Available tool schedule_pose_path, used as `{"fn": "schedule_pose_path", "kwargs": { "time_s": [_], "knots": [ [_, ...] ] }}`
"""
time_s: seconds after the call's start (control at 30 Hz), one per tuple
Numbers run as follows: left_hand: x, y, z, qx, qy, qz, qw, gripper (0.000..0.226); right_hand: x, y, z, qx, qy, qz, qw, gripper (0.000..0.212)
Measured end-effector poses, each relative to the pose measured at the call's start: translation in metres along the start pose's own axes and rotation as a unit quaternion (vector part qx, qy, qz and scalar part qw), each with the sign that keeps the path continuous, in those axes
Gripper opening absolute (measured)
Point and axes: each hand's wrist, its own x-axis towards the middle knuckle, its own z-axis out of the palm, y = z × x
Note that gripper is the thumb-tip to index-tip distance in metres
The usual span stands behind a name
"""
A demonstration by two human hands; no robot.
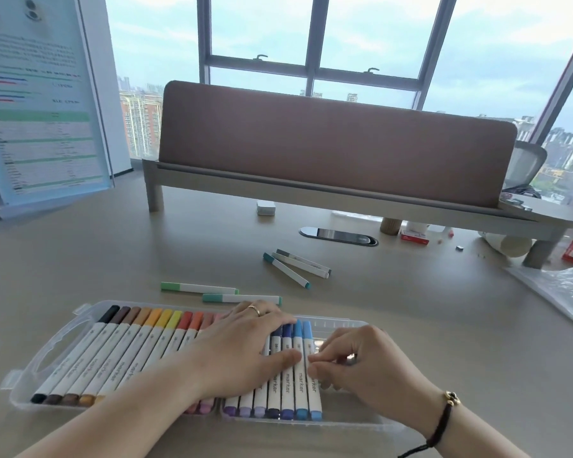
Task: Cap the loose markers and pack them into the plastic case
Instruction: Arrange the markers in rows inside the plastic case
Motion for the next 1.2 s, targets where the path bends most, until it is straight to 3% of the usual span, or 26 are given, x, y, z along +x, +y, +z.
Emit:
{"fn": "schedule_pose_path", "kwargs": {
  "time_s": [0.13, 0.2, 0.33, 0.5, 0.6, 0.8, 0.93, 1.03, 1.2],
  "knots": [
    [0.000, 0.000, -0.001, -0.002, -0.002, -0.001, 1.000, 0.063, 0.016, -0.010, -0.016, -0.048, -0.057, 0.042, 0.996, 0.023],
    [0.001, -0.001, -0.001, -0.007, -0.005, -0.004, 1.000, 0.062, 0.037, -0.014, -0.021, -0.102, -0.002, 0.033, 0.994, 0.029],
    [0.002, -0.004, 0.000, -0.006, -0.004, -0.011, 1.000, 0.061, 0.100, -0.013, -0.020, -0.149, 0.093, 0.018, 0.984, 0.016],
    [0.001, -0.004, 0.001, -0.016, 0.002, -0.009, 1.000, 0.058, 0.157, -0.005, -0.002, -0.212, 0.080, 0.053, 0.972, 0.025],
    [0.003, -0.005, 0.001, -0.018, 0.008, -0.009, 1.000, 0.057, 0.173, 0.003, 0.011, -0.228, 0.081, 0.061, 0.968, 0.018],
    [0.005, -0.004, -0.001, -0.014, 0.007, -0.008, 1.000, 0.054, 0.160, 0.006, 0.002, -0.171, 0.098, 0.067, 0.978, 0.020],
    [0.004, -0.007, 0.000, -0.019, 0.010, -0.003, 1.000, 0.056, 0.111, -0.004, -0.011, -0.051, 0.117, 0.042, 0.991, 0.010],
    [0.003, -0.007, 0.000, -0.022, 0.008, -0.002, 1.000, 0.057, 0.068, -0.006, -0.018, 0.019, 0.115, 0.039, 0.992, 0.018],
    [0.003, -0.007, 0.001, -0.001, 0.011, -0.004, 1.000, 0.060, 0.009, -0.001, -0.024, 0.011, 0.102, 0.072, 0.992, 0.028]
  ]
}}
